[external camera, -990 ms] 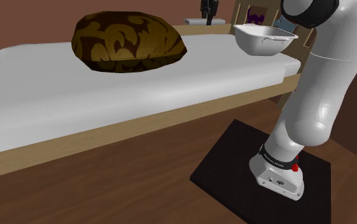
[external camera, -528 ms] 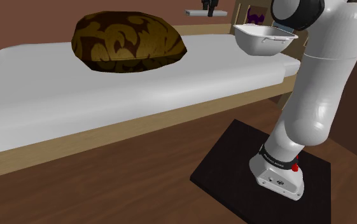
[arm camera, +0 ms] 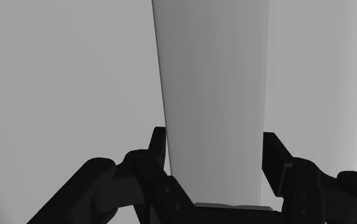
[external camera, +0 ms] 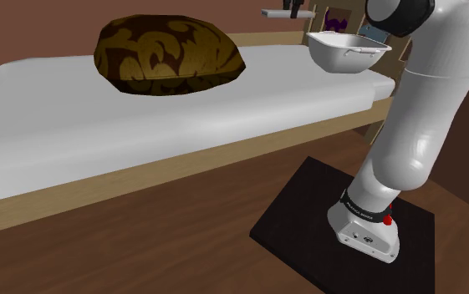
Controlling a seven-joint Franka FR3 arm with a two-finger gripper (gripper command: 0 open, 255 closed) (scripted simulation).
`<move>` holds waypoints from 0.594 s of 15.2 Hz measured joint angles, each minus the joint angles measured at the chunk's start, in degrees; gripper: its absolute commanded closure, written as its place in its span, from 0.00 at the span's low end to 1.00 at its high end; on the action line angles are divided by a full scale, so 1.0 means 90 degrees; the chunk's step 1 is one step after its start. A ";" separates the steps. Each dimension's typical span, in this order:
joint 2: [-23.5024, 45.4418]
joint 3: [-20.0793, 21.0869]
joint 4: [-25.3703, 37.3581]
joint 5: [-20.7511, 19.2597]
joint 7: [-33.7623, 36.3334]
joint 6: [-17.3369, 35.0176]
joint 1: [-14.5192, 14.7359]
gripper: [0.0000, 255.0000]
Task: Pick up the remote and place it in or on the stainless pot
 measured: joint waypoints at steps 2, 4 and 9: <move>-0.0092 -0.0118 -0.0050 -0.0037 -0.0289 -0.0037 -0.0162 1.00; -0.0273 -0.0210 -0.0290 -0.0133 -0.0521 0.0045 -0.0258 1.00; -0.0422 -0.0514 -0.0498 -0.0190 -0.1230 0.0115 -0.0641 1.00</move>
